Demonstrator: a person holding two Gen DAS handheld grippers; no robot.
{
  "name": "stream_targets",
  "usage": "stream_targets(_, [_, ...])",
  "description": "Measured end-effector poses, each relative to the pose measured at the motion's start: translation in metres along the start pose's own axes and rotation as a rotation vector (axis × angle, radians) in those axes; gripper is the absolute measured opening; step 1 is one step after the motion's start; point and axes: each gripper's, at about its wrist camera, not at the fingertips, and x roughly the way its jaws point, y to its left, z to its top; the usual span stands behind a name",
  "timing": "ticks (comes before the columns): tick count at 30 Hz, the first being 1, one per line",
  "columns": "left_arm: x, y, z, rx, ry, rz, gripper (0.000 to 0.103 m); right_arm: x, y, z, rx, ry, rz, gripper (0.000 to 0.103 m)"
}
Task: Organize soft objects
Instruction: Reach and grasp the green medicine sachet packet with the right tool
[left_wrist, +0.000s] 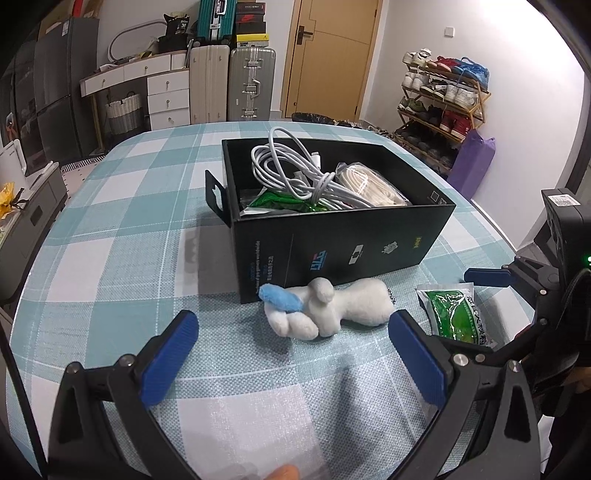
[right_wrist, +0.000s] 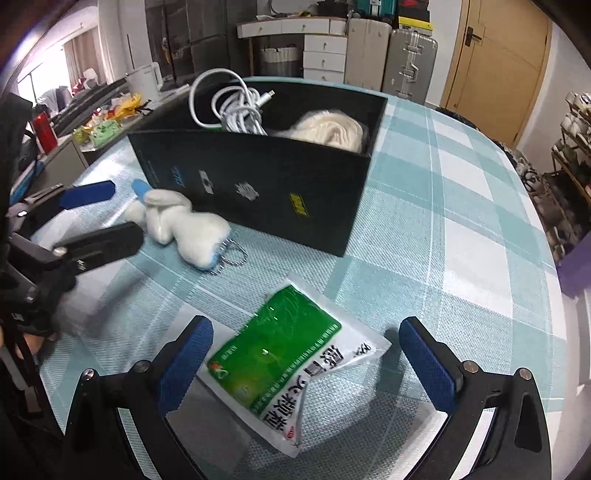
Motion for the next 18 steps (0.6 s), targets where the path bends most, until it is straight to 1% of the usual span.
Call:
stream_targets(11, [0.001,0.002,-0.001,-0.007,0.010,-0.010,0.103,-0.003,-0.022,-0.007,-0.020,0.020,0.035,0.102])
stream_targets(18, [0.002,0.002,-0.001,-0.007,0.011,-0.008,0.103,-0.004,-0.028,-0.011,-0.014,0.013,0.030,0.102])
